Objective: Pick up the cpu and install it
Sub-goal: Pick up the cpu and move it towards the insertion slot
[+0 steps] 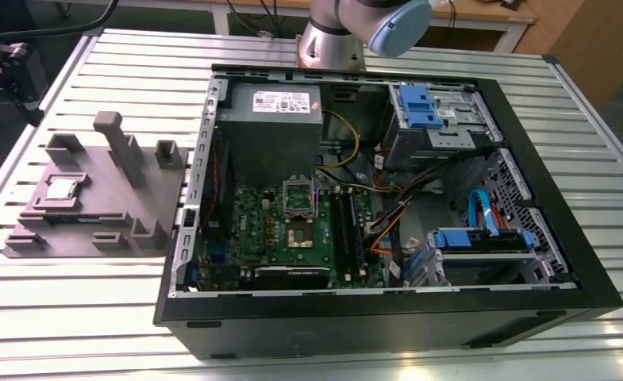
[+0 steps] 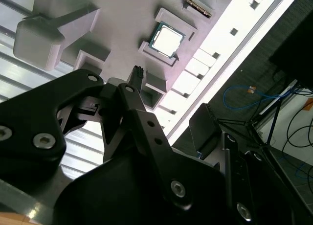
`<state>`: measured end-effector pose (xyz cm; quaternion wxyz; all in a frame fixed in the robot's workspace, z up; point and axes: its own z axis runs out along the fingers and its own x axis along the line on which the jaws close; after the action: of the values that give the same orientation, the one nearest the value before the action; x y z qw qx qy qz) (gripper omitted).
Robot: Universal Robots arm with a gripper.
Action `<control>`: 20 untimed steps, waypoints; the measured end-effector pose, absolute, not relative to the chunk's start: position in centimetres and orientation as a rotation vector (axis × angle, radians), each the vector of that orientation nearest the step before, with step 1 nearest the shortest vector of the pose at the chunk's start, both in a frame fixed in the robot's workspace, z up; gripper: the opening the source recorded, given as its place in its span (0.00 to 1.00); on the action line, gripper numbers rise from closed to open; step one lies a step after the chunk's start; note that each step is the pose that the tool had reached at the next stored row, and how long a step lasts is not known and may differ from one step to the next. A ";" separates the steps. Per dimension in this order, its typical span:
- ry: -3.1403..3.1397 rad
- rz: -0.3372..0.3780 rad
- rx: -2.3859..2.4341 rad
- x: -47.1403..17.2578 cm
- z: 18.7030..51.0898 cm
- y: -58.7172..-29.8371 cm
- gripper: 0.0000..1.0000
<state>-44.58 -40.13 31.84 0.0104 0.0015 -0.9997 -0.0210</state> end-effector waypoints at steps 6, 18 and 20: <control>-3.120 -0.065 0.022 -44.6 30.8 -40.5 0.65; -3.119 -0.065 0.025 -44.5 28.6 -40.6 0.65; -3.120 -0.065 0.025 -44.5 28.2 -40.6 0.65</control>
<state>-44.54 -40.60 28.21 0.0106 0.0081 -0.9997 -0.0208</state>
